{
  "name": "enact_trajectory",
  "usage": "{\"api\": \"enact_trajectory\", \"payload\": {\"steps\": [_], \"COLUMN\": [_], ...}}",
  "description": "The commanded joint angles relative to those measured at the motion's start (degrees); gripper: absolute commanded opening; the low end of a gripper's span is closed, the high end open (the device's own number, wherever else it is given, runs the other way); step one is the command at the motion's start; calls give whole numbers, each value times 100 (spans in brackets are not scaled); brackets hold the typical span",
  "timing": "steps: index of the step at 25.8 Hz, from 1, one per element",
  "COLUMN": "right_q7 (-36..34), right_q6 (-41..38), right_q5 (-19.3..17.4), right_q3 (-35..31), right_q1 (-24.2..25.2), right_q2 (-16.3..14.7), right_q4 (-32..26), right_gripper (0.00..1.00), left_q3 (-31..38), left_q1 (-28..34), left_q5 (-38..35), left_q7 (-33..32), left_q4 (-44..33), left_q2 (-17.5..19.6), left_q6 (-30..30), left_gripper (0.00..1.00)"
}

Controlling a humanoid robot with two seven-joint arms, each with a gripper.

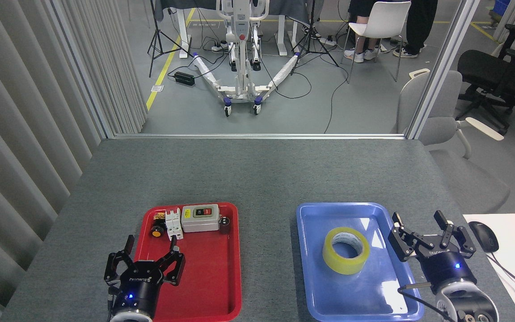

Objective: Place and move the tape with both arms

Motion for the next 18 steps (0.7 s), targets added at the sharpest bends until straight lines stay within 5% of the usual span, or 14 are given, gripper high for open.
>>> {"api": "enact_trajectory", "payload": {"steps": [1,6,12,18], "right_q7": [-423,-485,-493,-608], "right_q6": [434,873,865,838], "right_q5": [126,82,-393,-375], "right_q3": [271,394,394,394], "right_q1": [664,1174,1350,1403], "right_q2": [-21,-171,-364,-206], "right_q4": [-609,-820,-829,-715], "right_gripper": [96,97,98,98], "left_q3": [2,2,2,-7], "left_q1": [27,27,-8,-26], "left_q5": [9,18,27,18], "left_q7": [13,13,13,39], "left_q4": [1,10,10,36], "left_q2": [7,16,25,25], "left_q6": [0,0,0,-18], "left_gripper": [100,100,100,100]}}
